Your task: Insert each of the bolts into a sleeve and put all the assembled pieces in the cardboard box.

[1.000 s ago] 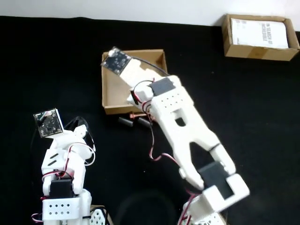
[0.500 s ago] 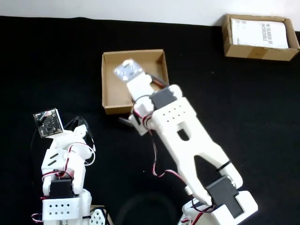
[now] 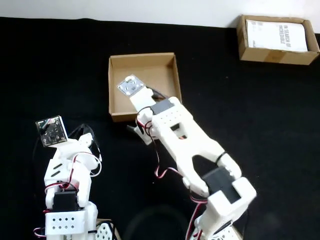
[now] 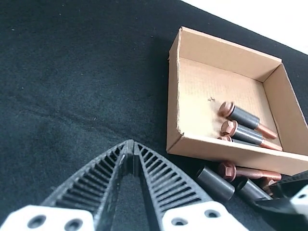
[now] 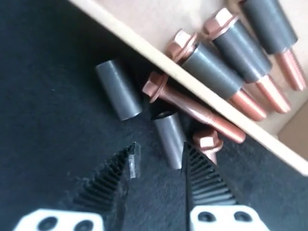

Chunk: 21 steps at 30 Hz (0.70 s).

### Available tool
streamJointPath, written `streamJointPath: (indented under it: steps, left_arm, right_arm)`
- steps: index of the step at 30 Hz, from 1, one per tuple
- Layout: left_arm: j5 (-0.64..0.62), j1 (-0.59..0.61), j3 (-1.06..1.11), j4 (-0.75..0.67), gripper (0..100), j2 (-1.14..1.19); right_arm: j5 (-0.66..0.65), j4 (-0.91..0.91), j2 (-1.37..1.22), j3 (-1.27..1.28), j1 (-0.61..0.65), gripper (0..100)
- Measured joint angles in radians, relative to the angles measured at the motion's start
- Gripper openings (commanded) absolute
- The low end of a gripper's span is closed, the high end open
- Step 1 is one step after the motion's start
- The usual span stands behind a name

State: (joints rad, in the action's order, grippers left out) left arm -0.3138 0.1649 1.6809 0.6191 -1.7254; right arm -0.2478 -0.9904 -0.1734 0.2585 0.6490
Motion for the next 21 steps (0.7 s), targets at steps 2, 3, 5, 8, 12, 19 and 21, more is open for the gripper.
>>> streamJointPath:
  steps: [2, 3, 5, 8, 12, 19, 21]
  left_arm:
    - [0.0, 0.0, 0.0, 0.0, 3, 0.0]
    - [0.0, 0.0, 0.0, 0.0, 3, 0.0]
    - [0.0, 0.0, 0.0, 0.0, 3, 0.0]
    - [0.0, 0.0, 0.0, 0.0, 3, 0.0]
    - [0.0, 0.0, 0.0, 0.0, 3, 0.0]
    - [0.0, 0.0, 0.0, 0.0, 3, 0.0]
    - [0.0, 0.0, 0.0, 0.0, 3, 0.0]
  right_arm:
    - [-0.005, 0.021, -0.026, 0.0, -0.003, 12.7]
    - [-0.005, 0.034, -0.037, 0.0, -0.006, 12.7]
    - [-0.005, 0.057, -0.066, 0.002, -0.009, 12.7]
    - [-0.006, 0.086, -0.097, 0.0, -0.017, 11.8]
    - [-0.006, 0.1, -0.132, 0.0, -0.018, 2.2]
    - [-0.006, 0.104, -0.15, -0.005, -0.046, 0.8]
    - [-0.005, 0.081, -0.15, -0.017, -0.052, 0.7]
